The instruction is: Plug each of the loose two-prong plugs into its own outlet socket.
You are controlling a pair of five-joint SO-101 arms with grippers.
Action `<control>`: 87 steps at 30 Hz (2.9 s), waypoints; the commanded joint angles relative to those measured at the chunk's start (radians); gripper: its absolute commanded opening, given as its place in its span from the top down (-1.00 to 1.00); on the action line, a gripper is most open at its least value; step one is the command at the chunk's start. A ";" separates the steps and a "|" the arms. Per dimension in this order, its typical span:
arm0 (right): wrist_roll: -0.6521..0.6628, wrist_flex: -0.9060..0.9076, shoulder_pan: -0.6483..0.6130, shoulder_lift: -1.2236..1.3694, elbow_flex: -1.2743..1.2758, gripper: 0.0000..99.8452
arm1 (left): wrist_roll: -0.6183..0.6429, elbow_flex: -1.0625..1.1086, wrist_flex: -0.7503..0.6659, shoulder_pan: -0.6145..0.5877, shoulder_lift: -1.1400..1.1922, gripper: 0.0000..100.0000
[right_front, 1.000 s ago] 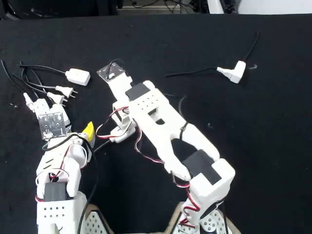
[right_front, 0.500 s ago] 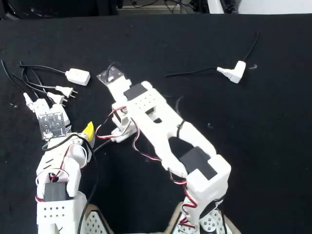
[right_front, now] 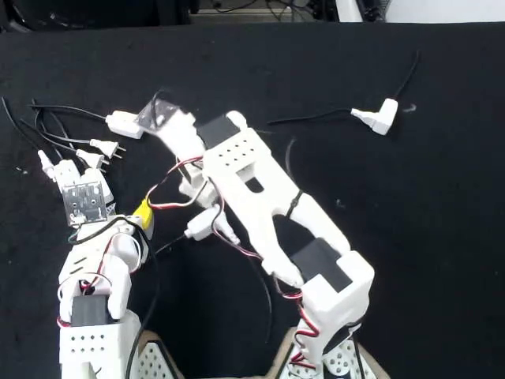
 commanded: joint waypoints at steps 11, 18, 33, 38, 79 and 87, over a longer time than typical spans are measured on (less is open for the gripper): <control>0.218 -0.293 -0.121 -0.403 0.529 0.54 | 0.000 -0.062 -0.005 -0.012 -0.009 0.56; 0.299 -0.373 -0.107 -0.351 0.568 0.48 | 0.000 -0.065 0.002 -0.013 -0.009 0.56; 0.591 -0.390 -0.101 -0.177 0.529 0.42 | 0.009 -0.073 -0.005 -0.082 -0.009 0.56; 0.493 -0.390 -0.031 -0.128 0.438 0.91 | 0.009 -0.073 -0.005 -0.082 -0.009 0.56; -0.048 0.008 1.151 0.303 -0.779 0.98 | 0.008 -0.062 -0.006 -0.073 -0.009 0.56; -0.150 0.014 1.134 0.823 -1.386 0.98 | 0.008 -0.061 -0.006 -0.073 -0.009 0.56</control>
